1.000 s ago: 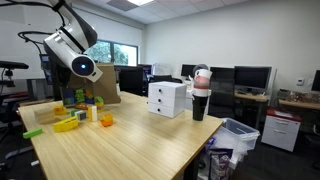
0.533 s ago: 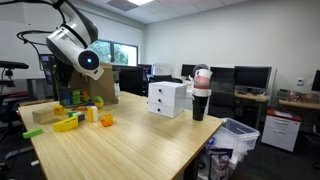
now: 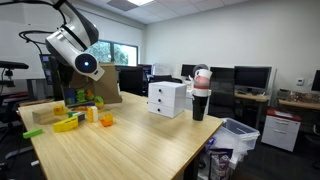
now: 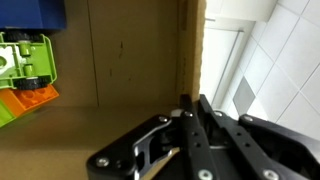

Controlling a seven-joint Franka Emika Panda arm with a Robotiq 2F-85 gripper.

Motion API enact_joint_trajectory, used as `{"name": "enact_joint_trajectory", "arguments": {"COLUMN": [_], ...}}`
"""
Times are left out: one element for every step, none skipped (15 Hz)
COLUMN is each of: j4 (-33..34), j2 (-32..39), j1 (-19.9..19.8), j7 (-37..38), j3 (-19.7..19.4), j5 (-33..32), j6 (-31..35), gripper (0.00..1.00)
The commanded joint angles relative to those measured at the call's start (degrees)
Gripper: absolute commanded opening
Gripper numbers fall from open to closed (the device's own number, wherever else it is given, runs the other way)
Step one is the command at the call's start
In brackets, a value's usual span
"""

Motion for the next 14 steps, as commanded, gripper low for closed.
{"name": "enact_joint_trajectory", "arguments": {"j4": [-2.36,-2.83,-3.52,-3.95,-4.28,-4.58,-4.86,-5.14,-5.35,-5.65,-6.01,-6.21,-6.37,-6.57], "j2": [-1.61,-1.63,-1.64,-1.72,-1.64,-1.50,-1.47,-1.32,-1.30,-1.18,-1.33,-1.15,-1.00,-1.00], "j1": [-0.91,-0.92,-0.94,-0.98,-1.01,-1.03,-1.05,-1.08,-1.10,-1.11,-1.11,-1.13,-1.14,-1.16], "j7": [-2.44,-2.69,-3.16,-3.66,-4.08,-4.60,-5.04,-5.70,-6.12,-6.80,-7.30,-7.87,-8.38,-8.75], "j3": [-0.50,-0.67,-0.80,-0.84,-0.87,-0.90,-0.92,-0.98,-1.02,-1.15,-1.13,-1.20,-1.24,-1.25], "j5": [5.53,7.49,9.95,11.19,12.48,13.59,14.32,15.26,15.88,16.86,17.75,18.43,19.10,19.46], "j6": [-2.23,-2.47,-2.59,-2.80,-3.07,-3.55,-3.88,-4.45,-4.84,-5.90,-6.29,-7.18,-7.90,-8.47], "gripper": [0.04,0.04,0.04,0.04,0.04,0.04,0.04,0.04,0.04,0.04,0.04,0.04,0.04,0.04]}}
